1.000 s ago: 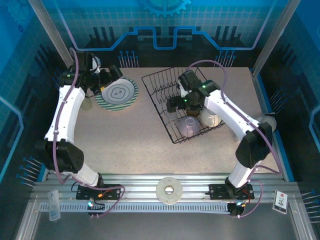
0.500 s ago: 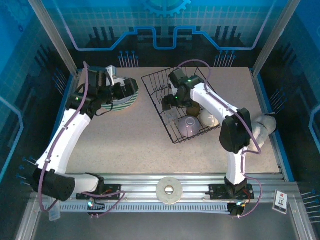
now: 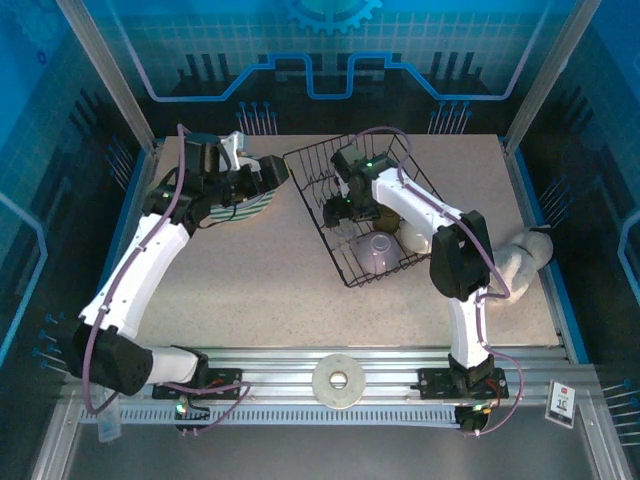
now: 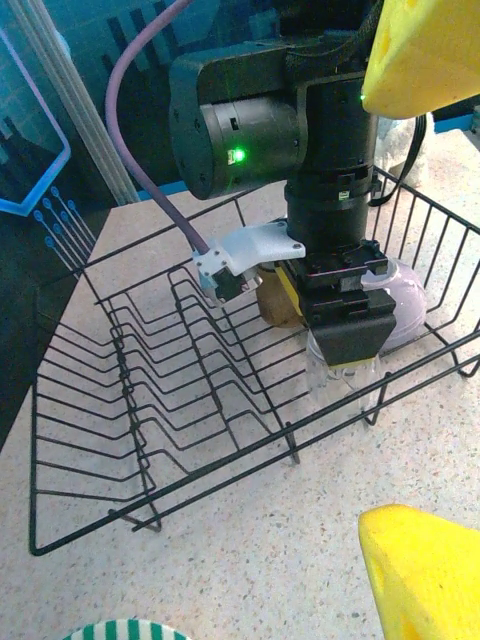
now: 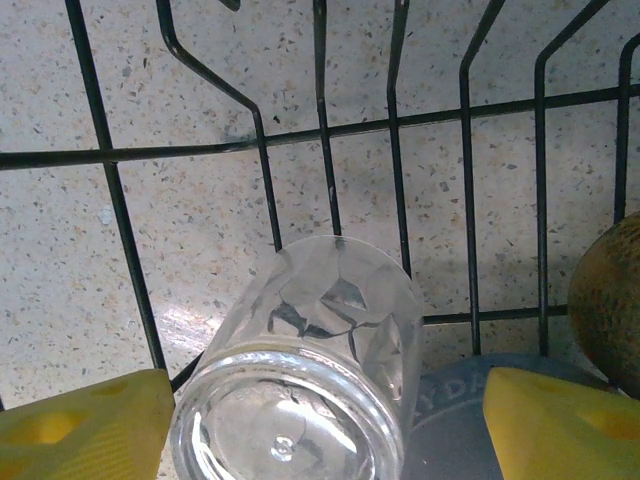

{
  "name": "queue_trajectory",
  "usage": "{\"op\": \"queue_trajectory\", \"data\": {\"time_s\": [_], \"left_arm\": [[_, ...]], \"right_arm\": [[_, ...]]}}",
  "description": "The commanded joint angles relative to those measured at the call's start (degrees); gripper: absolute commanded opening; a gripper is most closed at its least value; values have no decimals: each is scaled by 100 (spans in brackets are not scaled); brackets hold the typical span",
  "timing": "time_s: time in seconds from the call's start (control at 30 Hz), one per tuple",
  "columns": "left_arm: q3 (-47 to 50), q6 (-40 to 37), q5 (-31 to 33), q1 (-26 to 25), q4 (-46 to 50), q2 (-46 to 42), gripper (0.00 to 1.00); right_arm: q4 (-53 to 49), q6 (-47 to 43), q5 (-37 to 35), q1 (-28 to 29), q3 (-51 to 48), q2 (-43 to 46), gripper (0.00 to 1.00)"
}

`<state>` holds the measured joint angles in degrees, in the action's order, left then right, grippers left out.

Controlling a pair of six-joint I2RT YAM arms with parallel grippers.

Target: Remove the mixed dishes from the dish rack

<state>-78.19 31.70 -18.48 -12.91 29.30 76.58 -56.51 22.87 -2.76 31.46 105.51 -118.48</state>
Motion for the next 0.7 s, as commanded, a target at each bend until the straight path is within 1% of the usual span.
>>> {"op": "queue_trajectory", "data": {"time_s": [0.0,0.17,0.33,0.47,0.67], "left_arm": [[-236,129,-250,47,-6,209,99],[-283,223,-384,51,-4,381,99],[-345,271,-422,51,13,468,99],[-394,255,-470,101,21,498,99],[-324,485,-700,319,-198,507,99]], "right_arm": [[-105,77,-93,139,-67,-203,81],[-71,108,25,191,-38,-253,81],[-123,69,-131,202,-31,-342,80],[-43,4,-362,198,-142,-317,75],[-157,-73,-532,200,-153,-365,68]]}}
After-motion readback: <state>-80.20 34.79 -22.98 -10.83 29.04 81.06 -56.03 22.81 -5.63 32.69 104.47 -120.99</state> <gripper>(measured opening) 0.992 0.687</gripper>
